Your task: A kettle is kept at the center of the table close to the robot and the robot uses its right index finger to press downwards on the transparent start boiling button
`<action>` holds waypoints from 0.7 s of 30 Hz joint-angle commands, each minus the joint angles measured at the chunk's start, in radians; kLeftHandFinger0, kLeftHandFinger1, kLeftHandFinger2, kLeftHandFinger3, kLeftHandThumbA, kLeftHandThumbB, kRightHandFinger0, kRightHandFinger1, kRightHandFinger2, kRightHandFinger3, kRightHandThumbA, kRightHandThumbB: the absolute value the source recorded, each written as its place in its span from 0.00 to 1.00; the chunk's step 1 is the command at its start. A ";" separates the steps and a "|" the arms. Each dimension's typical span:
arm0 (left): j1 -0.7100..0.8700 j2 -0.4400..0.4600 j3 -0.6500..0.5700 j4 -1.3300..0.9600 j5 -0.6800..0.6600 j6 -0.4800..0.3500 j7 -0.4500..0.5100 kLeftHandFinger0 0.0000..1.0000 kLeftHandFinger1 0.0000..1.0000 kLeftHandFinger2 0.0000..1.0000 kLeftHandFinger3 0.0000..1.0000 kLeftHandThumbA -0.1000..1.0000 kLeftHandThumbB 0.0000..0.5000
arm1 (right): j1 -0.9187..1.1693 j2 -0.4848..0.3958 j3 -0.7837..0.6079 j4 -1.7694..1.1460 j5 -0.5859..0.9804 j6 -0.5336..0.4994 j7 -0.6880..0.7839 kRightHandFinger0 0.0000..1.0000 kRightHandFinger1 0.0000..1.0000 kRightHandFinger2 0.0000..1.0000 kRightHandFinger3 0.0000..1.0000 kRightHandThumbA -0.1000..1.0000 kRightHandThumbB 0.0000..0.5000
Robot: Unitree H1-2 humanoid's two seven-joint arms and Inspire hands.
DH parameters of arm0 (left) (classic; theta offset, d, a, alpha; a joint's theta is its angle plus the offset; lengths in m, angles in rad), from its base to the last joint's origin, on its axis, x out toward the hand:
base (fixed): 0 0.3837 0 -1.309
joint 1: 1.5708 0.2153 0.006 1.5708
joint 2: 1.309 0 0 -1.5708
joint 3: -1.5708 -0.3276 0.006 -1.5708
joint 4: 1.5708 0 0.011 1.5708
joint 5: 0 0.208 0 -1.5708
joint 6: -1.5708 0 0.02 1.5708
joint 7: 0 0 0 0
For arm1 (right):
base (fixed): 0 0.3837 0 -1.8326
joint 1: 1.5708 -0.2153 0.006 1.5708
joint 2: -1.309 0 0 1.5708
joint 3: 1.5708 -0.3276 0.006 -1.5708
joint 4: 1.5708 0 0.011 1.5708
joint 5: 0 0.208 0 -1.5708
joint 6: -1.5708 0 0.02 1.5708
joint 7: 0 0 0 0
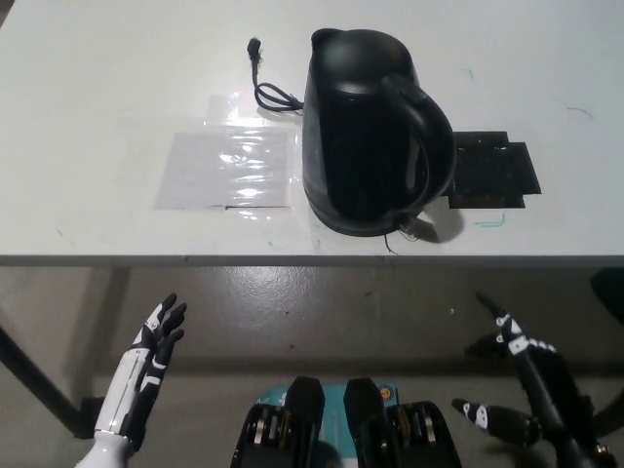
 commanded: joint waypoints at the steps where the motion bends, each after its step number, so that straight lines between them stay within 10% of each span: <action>1: -0.005 0.011 0.009 -0.006 -0.030 -0.026 -0.008 1.00 1.00 1.00 1.00 0.94 0.31 | 0.007 0.014 -0.050 0.089 0.285 -0.331 -0.160 1.00 1.00 1.00 1.00 1.00 0.61; 21: -0.002 0.003 0.007 -0.003 -0.023 -0.023 0.000 1.00 1.00 1.00 1.00 0.95 0.33 | -0.006 -0.023 0.037 0.154 0.350 -0.331 -0.291 1.00 1.00 1.00 1.00 1.00 0.73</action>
